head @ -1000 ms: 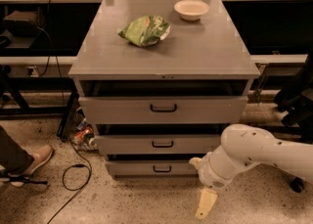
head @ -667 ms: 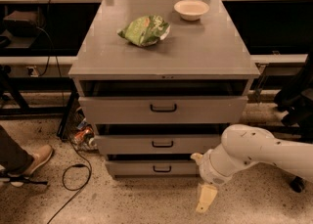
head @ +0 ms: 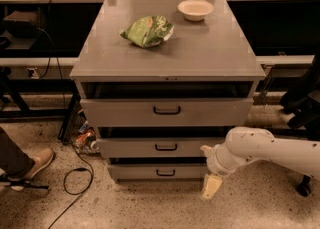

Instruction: Open middle drawer

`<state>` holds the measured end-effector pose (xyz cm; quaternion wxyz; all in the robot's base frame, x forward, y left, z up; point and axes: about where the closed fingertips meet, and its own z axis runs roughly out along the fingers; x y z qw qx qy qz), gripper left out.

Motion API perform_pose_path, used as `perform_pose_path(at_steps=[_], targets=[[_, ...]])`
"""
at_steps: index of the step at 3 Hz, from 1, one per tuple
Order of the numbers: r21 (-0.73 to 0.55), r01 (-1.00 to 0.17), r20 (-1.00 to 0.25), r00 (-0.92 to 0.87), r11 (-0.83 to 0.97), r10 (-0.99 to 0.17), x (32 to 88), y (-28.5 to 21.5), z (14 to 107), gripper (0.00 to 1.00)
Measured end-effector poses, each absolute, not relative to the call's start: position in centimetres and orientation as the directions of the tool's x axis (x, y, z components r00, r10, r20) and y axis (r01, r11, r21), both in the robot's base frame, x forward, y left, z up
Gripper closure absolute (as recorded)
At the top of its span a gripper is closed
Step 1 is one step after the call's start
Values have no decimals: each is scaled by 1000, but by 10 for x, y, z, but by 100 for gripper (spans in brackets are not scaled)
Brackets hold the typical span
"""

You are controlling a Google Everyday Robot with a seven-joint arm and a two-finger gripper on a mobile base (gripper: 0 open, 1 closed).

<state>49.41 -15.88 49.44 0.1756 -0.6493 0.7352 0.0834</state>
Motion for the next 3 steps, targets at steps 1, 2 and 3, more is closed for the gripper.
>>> perform_pose_path(at_steps=[1,2,3], targets=[[-105,-984,-366,-95,142,-926,494,-159,495,0],[-138,-982,-375,-65,125,-925,506,-161,485,0],[-227,-969,-383,-4,99,-924,534,-166,472,0]])
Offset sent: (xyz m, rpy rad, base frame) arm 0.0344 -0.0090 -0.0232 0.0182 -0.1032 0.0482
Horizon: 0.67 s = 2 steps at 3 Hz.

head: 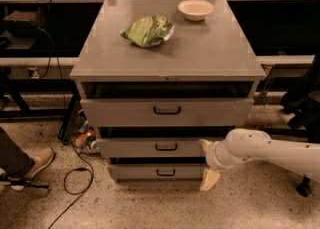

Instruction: Open middle drawer

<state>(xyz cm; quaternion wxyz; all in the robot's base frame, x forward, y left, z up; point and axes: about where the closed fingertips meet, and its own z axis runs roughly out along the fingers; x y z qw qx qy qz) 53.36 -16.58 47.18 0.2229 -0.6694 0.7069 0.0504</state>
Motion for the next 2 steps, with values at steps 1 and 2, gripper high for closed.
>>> perform_pose_path(at_steps=[1,2], targets=[[-305,-947,-399,33,99,-916,562,-167,460,0],[-369,-922,-416,51,117,-908,588,-169,450,0]])
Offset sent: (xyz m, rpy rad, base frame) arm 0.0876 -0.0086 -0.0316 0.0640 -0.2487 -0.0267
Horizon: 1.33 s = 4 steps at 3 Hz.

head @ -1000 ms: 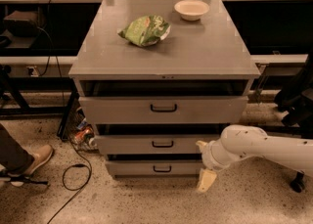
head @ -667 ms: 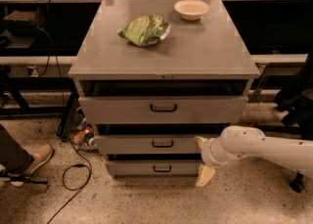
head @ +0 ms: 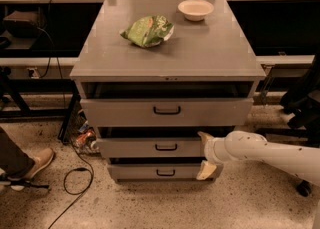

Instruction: Open middle drawer

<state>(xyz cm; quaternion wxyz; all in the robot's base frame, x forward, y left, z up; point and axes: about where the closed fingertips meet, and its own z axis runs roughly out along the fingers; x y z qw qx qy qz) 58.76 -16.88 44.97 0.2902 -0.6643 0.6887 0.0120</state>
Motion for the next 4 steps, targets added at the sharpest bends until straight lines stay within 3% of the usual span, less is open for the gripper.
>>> perform_pose_path(at_steps=[2,3,4], targets=[[-414,-896,-440,43,160,-897,629,-179,430,0],[-407,-897,-450,31,173,-893,642,-182,419,7],[-382,-906,-462,16,182,-887,646,-187,408,30]])
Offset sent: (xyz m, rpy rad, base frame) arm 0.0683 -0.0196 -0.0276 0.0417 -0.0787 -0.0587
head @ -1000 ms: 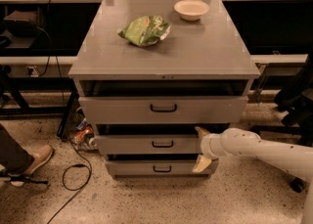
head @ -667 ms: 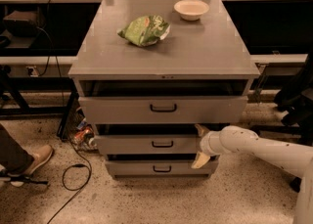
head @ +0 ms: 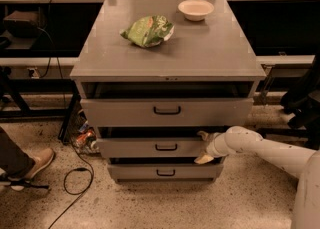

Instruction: Open middle drawer

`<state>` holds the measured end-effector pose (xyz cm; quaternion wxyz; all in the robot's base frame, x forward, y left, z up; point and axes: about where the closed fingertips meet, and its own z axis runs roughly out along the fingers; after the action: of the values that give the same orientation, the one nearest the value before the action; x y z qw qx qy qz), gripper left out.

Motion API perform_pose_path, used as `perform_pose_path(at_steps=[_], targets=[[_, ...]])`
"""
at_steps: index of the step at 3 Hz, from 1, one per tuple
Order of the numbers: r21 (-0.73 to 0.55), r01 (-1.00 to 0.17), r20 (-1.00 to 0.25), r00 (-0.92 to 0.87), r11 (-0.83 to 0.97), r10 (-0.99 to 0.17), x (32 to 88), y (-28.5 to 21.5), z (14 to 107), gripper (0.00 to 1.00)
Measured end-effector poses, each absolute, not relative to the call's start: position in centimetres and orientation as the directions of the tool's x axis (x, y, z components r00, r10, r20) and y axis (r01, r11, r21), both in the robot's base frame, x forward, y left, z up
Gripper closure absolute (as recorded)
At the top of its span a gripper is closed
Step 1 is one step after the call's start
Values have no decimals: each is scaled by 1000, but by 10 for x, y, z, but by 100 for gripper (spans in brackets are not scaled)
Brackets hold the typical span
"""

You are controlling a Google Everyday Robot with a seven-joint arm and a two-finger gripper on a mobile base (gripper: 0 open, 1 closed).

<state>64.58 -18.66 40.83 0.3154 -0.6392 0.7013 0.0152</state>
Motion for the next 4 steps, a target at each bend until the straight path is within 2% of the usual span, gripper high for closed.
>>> perform_pose_path(at_steps=[3,4], targets=[[-356,-917,-466,6,181,-885,642,-191,413,100],[-351,-920,-467,11,174,-884,631,-192,413,100]])
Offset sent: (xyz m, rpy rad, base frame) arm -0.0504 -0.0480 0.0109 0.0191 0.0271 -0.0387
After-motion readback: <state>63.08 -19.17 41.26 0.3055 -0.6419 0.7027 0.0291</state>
